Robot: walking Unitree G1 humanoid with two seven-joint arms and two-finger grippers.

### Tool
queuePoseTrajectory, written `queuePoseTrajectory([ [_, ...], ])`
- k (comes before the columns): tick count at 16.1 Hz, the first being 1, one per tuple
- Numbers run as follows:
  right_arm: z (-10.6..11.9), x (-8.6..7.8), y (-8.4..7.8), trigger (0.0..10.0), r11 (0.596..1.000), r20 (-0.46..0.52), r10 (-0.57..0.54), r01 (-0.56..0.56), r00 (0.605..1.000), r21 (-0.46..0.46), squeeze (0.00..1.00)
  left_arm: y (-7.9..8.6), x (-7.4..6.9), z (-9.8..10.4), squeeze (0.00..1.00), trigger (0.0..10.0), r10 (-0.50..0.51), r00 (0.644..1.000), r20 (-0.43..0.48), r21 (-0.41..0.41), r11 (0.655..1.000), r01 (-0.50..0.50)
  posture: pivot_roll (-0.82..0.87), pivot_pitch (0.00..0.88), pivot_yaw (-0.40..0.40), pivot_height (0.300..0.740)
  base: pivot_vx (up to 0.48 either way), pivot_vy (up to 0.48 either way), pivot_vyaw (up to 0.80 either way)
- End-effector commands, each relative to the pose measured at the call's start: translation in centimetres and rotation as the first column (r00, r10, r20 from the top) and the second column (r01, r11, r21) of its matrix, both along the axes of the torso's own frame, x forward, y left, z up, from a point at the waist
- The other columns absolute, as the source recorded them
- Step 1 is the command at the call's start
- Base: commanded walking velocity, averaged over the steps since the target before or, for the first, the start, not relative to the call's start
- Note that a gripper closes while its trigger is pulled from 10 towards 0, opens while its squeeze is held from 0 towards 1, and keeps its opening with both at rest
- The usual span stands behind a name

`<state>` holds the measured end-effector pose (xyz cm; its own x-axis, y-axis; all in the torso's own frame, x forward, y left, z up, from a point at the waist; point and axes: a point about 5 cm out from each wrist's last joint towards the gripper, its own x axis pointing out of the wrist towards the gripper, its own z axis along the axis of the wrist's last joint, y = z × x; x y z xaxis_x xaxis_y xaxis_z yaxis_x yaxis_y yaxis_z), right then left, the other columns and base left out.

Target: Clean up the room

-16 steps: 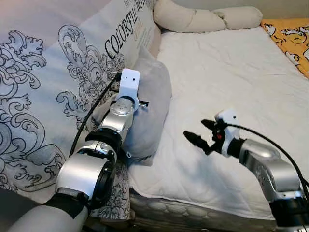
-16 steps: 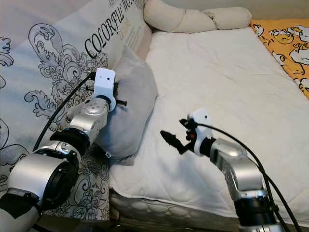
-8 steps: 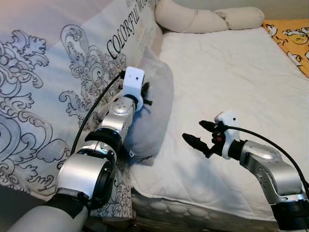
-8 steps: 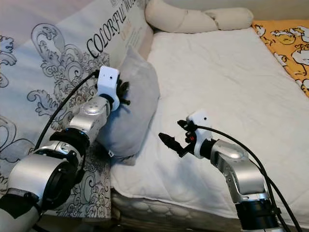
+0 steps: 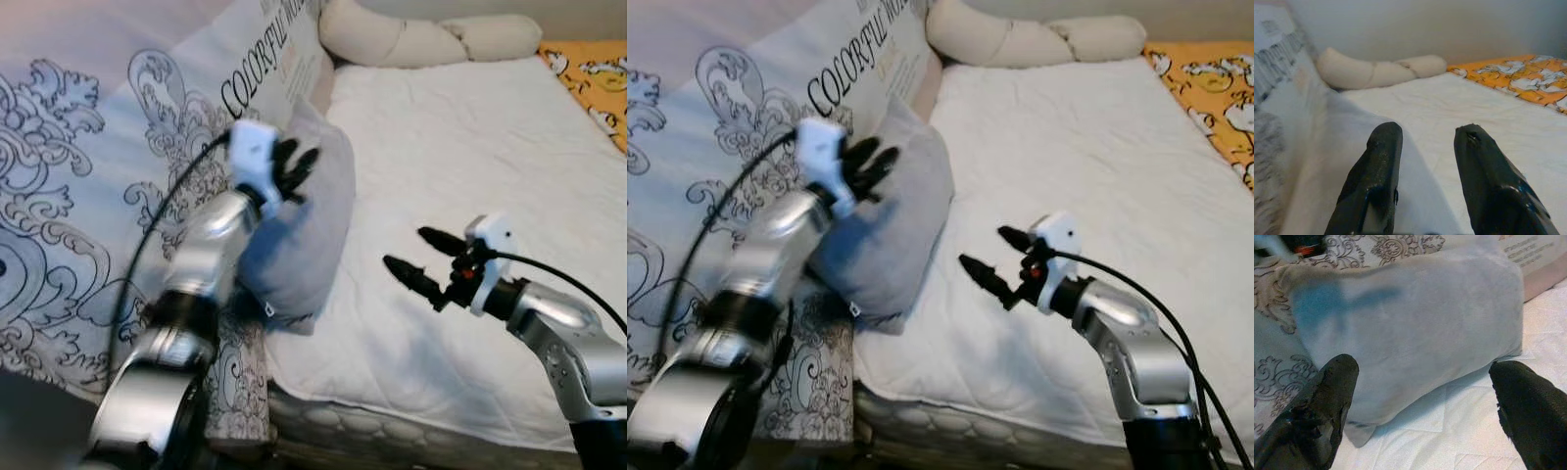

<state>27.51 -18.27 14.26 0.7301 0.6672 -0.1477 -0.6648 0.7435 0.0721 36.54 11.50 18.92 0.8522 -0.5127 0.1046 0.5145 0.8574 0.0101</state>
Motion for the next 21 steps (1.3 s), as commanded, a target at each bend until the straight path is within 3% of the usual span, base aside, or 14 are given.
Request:
queuePoseTrajectory([
  [1, 0.5, -0.1, 0.2, 10.0, 0.999, 0.03, -0.027, 0.027, 0.999, 0.019, 0.0, 0.2, -1.1, 0.8, 0.0, 10.0, -0.008, 0.999, 0.031, 0.013, 1.0, 0.007, -0.09, 0.0, 0.104, 0.74, 0.0, 0.0, 0.0],
  [3, 0.4, -0.2, 0.5, 10.0, 0.997, 0.036, -0.076, 0.075, 0.996, 0.032, 0.0, 0.8, -3.1, 1.9, 0.0, 10.0, 0.058, 0.994, 0.096, -0.054, 0.997, -0.053, -0.07, 0.0, 0.084, 0.74, 0.0, 0.0, 0.0],
  [4, 0.4, -0.3, 0.6, 10.0, 0.995, 0.036, -0.089, 0.087, 0.995, 0.04, 0.0, 0.9, -3.5, 1.9, 0.0, 10.0, 0.071, 0.993, 0.096, -0.054, 0.996, -0.066, -0.07, 0.0, 0.08, 0.74, 0.0, 0.0, 0.0],
  [5, 0.3, -0.4, 0.6, 10.0, 0.99, 0.039, -0.127, 0.124, 0.991, 0.067, 0.0, 1.1, -4.8, 1.9, 0.0, 10.0, 0.088, 0.991, 0.099, -0.045, 0.995, -0.084, -0.06, 0.0, 0.072, 0.74, 0.0, 0.0, 0.0],
  [7, 0.2, -0.4, 0.7, 10.0, 0.971, 0.027, -0.222, 0.218, 0.975, 0.101, 0.0, 1.6, -7.1, 0.8, 0.0, 10.0, 0.142, 0.99, 0.001, 0.015, 0.99, -0.142, -0.06, 0.0, 0.065, 0.74, 0.0, 0.0, 0.0],
  [9, -0.9, -0.6, 0.8, 10.0, 0.929, -0.039, -0.357, 0.359, 0.933, 0.092, 0.0, 2.8, -8.5, -1.2, 0.0, 10.0, 0.303, 0.95, -0.073, 0.082, 0.951, -0.297, -0.05, 0.0, 0.05, 0.74, 0.0, 0.0, 0.0],
  [10, -0.9, -0.6, 0.8, 10.0, 0.929, -0.039, -0.357, 0.359, 0.933, 0.092, 0.0, 2.8, -8.5, -1.2, 0.0, 10.0, 0.303, 0.95, -0.073, 0.082, 0.951, -0.297, -0.05, 0.0, 0.05, 0.74, 0.0, 0.0, 0.0],
  [12, -1.4, -1.2, 1.7, 10.0, 0.935, -0.039, -0.347, 0.349, 0.937, 0.058, 0.0, 3.2, -9.5, -1.7, 0.0, 10.0, 0.344, 0.936, -0.068, 0.179, 0.928, -0.328, -0.06, 0.0, 0.045, 0.74, 0.0, 0.0, 0.0],
  [19, -1.0, -0.8, 3.3, 10.0, 0.906, -0.067, -0.4, 0.405, 0.914, 0.118, 0.0, 3.7, -10.4, -2.3, 0.0, 10.0, 0.417, 0.901, -0.116, 0.192, 0.9, -0.392, -0.05, 0.0, 0.014, 0.74, 0.0, -0.378, 0.0],
  [21, -1.0, -0.7, 3.2, 10.0, 0.905, -0.058, -0.408, 0.412, 0.911, 0.11, 0.0, 3.7, -10.5, -2.4, 0.0, 10.0, 0.407, 0.908, -0.099, 0.22, 0.899, -0.379, -0.04, 0.0, 0.013, 0.74, 0.0, -0.48, 0.0],
])
